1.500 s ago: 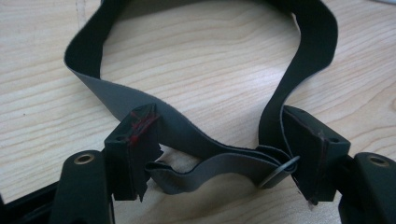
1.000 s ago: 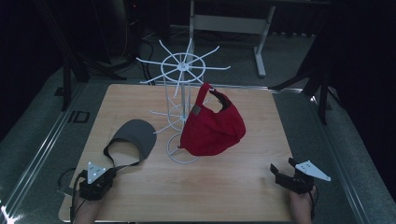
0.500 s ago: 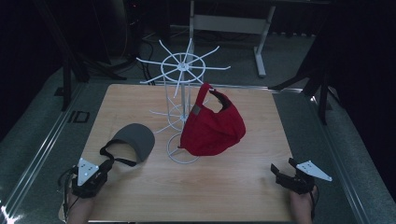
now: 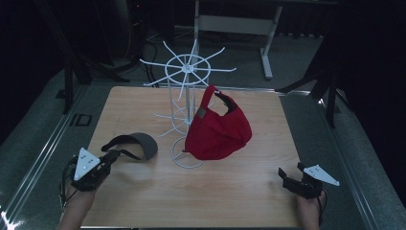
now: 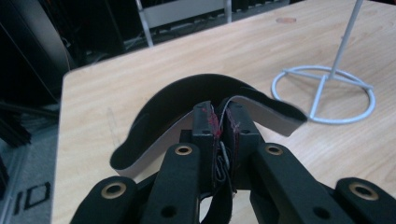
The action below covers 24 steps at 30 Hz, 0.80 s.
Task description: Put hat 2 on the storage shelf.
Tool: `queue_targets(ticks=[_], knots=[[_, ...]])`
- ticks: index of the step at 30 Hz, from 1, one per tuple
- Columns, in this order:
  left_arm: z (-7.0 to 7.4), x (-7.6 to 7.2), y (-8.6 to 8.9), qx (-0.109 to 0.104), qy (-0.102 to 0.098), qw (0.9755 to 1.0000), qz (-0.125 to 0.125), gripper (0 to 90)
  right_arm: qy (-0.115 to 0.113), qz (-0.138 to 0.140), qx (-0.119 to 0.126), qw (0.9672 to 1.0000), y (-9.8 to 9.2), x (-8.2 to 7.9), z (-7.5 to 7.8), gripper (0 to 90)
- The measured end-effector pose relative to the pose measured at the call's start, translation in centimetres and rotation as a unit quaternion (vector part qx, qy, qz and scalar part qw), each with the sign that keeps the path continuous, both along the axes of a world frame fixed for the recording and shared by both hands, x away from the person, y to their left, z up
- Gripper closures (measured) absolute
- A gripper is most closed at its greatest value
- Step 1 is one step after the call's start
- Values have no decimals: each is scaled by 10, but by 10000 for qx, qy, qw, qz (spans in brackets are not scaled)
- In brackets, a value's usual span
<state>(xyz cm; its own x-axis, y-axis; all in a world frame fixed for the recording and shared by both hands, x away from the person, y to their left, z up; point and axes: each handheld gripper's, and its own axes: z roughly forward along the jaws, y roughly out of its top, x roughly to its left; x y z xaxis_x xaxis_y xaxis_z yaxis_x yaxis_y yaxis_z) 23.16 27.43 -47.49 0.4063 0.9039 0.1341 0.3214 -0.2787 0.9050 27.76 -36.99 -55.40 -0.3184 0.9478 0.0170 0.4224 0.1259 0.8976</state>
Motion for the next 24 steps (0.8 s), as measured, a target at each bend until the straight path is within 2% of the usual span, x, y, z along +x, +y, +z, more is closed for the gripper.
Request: queue_targets(ticks=[2,3,5,6,7,10,11,16,18,19,20,21,22,24], knots=[[12,3,-1,23,-134,9998,-114,845,28,-29,-29,10000,0,1,0,149],[12,3,-1,23,-134,9998,-114,845,28,-29,-29,10000,0,1,0,149],[22,5,-1,38,-185,9997,-183,845,27,-32,-14,10000,0,1,0,149],[31,7,-1,104,-289,9994,-179,845,24,-26,13,10000,0,1,0,149],[31,7,-1,104,-289,9994,-179,845,24,-26,13,10000,0,1,0,149],[48,11,-2,150,-426,9988,-186,845,35,-40,53,10000,-1,1,0,149],[48,11,-2,150,-426,9988,-186,845,35,-40,53,10000,-1,1,0,149],[65,13,-4,203,-552,9979,-261,845,39,-21,72,10000,-2,1,0,149],[77,12,-3,244,-560,9974,-375,845,39,-8,85,10000,-2,1,0,149],[77,12,-3,244,-560,9974,-375,845,39,-8,85,10000,-2,1,0,149],[81,12,-1,210,-506,9973,-497,844,38,2,95,9999,-2,1,0,149],[89,11,1,181,-593,9964,-579,845,43,6,95,9999,-2,1,0,149],[89,11,1,181,-593,9964,-579,844,45,7,98,9999,-2,1,0,149],[96,8,4,138,-713,9948,-720,844,39,10,102,9999,-2,1,0,149]])
